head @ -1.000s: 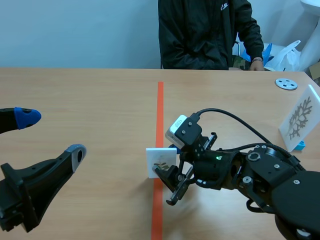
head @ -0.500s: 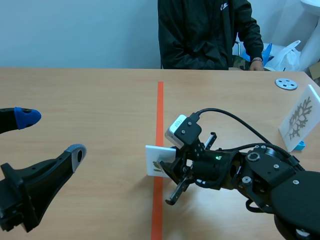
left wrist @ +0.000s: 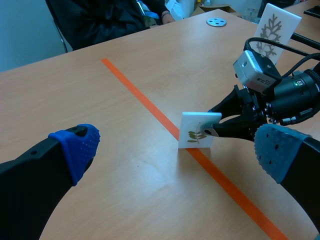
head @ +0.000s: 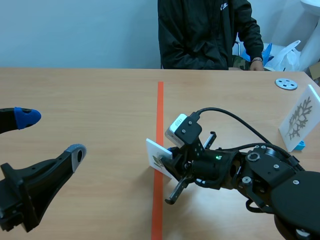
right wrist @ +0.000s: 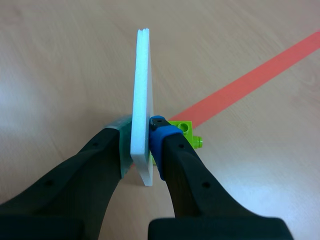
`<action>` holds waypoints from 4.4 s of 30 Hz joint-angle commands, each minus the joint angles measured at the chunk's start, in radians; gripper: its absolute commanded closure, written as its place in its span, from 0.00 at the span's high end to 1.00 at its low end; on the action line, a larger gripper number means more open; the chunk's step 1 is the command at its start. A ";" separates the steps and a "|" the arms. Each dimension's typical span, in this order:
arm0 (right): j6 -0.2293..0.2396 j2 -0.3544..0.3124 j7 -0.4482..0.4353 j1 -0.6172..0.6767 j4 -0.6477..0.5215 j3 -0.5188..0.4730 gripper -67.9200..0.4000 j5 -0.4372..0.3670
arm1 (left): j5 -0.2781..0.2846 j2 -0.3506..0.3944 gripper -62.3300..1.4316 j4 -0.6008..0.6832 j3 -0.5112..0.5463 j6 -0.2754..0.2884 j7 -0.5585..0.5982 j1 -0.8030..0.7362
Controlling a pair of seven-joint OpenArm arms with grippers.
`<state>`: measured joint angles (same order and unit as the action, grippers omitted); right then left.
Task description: Sort the leaf by its shape. The table is split by an orange tape line. A compound leaf with several leaflets goes to the left side, a simple leaf with one blade goes to the right side. Return to the home posture when a red brick is placed on the table.
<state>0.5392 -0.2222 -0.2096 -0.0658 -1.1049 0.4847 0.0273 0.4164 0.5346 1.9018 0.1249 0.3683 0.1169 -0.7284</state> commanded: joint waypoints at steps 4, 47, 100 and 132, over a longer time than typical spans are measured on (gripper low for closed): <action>0.000 -0.008 -0.018 -0.005 -0.063 -0.032 0.02 -0.007 | 0.007 -0.002 1.00 0.012 -0.003 0.002 0.014 0.000; -0.080 -0.038 0.125 0.280 -0.122 -0.800 0.02 -0.352 | 0.007 -0.002 1.00 0.012 -0.003 0.002 0.018 0.000; 0.091 -0.129 0.301 0.482 -0.560 -0.891 1.00 -0.575 | 0.007 -0.002 1.00 0.012 -0.003 0.002 0.018 0.000; 0.052 -0.119 0.421 0.578 -0.830 -0.602 1.00 -0.607 | 0.007 -0.002 1.00 0.012 -0.003 0.000 -0.031 0.000</action>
<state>0.5945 -0.3382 0.2264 0.5270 -1.9354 -0.1028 -0.5682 0.4168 0.5346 1.9018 0.1249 0.3683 0.0803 -0.7284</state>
